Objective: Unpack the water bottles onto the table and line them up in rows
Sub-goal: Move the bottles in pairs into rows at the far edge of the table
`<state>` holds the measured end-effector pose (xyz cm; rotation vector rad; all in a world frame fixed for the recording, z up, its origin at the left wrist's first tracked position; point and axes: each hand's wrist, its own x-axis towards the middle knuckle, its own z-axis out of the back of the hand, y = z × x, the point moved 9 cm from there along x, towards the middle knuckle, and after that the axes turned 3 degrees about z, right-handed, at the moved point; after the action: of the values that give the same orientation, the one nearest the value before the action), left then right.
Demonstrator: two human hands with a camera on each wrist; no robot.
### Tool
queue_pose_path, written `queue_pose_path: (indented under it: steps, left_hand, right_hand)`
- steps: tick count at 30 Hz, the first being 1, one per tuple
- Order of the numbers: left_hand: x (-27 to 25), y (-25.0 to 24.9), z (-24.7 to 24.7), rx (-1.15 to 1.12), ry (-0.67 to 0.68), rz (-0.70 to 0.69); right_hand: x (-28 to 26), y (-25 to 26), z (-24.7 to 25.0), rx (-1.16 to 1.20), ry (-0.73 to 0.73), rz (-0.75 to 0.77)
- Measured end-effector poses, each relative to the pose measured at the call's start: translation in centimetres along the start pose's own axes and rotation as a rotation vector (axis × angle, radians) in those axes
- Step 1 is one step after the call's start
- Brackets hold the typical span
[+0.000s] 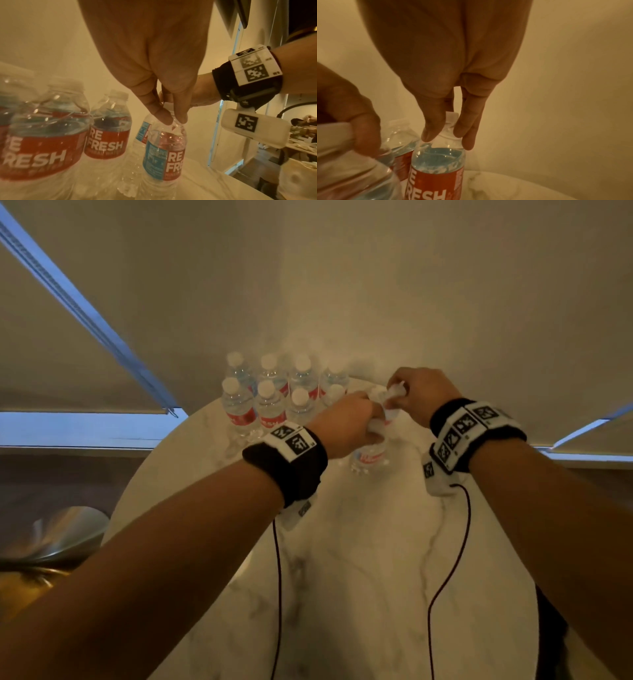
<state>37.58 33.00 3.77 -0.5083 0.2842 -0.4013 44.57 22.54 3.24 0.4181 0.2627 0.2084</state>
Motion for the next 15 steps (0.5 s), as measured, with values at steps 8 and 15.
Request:
queue_pose_path:
  steps: [8,15]
  left_hand:
    - [4.0,1.5,2.0,0.073,-0.055,-0.018]
    - [4.0,1.6,2.2,0.039,-0.11,-0.031]
  right_hand:
    - [5.0,3.2,0.2,-0.154,0.028,0.166]
    - [5.7,4.8,0.3,-0.24,0.104,0.218]
